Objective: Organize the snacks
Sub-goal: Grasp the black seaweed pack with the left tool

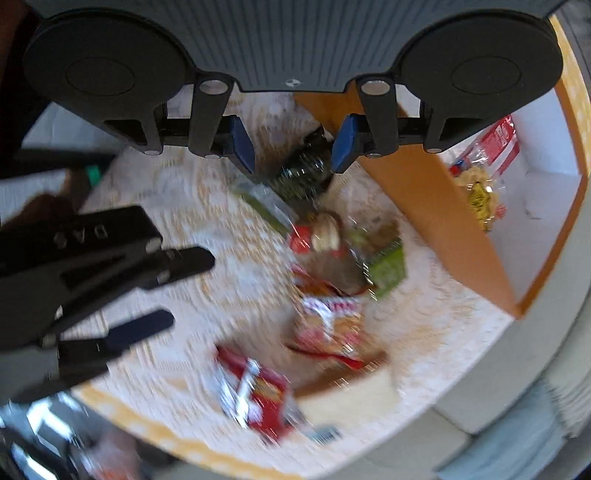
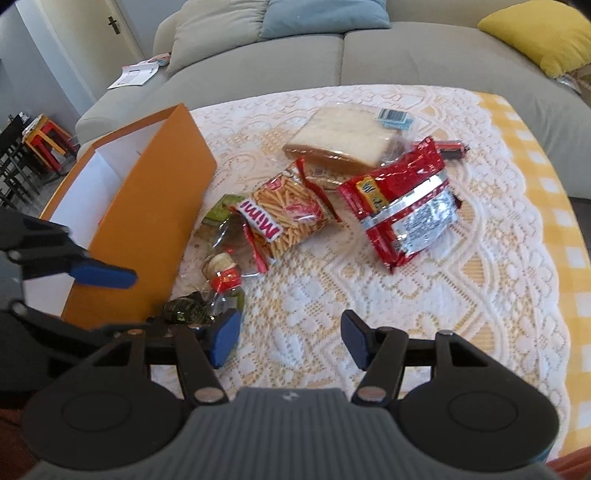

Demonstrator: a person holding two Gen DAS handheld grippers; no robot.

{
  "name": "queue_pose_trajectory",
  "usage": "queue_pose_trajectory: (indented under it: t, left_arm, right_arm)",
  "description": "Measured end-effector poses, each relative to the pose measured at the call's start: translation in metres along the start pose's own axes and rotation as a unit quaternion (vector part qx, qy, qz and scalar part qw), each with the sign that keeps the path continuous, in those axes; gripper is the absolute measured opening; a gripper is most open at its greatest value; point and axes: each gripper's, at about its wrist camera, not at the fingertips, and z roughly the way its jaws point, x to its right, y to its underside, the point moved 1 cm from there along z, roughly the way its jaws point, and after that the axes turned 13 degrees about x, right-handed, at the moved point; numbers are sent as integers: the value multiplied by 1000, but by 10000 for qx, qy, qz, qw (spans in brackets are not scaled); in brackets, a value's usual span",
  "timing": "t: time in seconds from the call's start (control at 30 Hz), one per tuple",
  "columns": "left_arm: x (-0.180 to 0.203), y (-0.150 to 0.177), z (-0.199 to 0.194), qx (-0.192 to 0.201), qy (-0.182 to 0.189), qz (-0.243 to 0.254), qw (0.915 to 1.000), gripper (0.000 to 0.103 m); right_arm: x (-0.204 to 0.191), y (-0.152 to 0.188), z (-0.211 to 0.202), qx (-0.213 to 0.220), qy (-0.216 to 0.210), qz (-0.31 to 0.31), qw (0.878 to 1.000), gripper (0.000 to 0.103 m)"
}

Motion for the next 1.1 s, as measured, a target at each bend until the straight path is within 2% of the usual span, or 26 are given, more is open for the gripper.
queue_pose_trajectory:
  t: [0.2, 0.27, 0.43, 0.67, 0.8, 0.83, 0.97, 1.1]
  left_arm:
    - [5, -5, 23, -498, 364, 609, 9962, 58]
    - [9, -6, 34, -744, 372, 864, 9928, 57]
    - [18, -11, 49, -1056, 253, 1327, 9852, 59]
    - [19, -8, 71, -1402, 25, 1404, 9801, 58]
    - [15, -3, 76, -1496, -125, 1351, 9794, 47]
    - [15, -3, 77, -1479, -136, 1331, 9799, 43]
    - [10, 0, 73, -1322, -155, 1128, 9847, 41]
    - [-3, 0, 62, -1116, -12, 510, 9924, 40]
  right_arm:
    - [8, 2, 4, -72, -12, 180, 9998, 60]
    - [12, 1, 4, -60, 7, 269, 9996, 60]
    - [19, -3, 4, -28, -10, 441, 9990, 60]
    - [24, -3, 9, -117, 29, 528, 9985, 60]
    - [24, -3, 13, -193, 37, 488, 9986, 60]
    - [23, -2, 15, -218, 30, 470, 9987, 60]
    - [19, 1, 21, -322, -3, 338, 9989, 60]
    - [18, 1, 23, -356, -54, 267, 9990, 59]
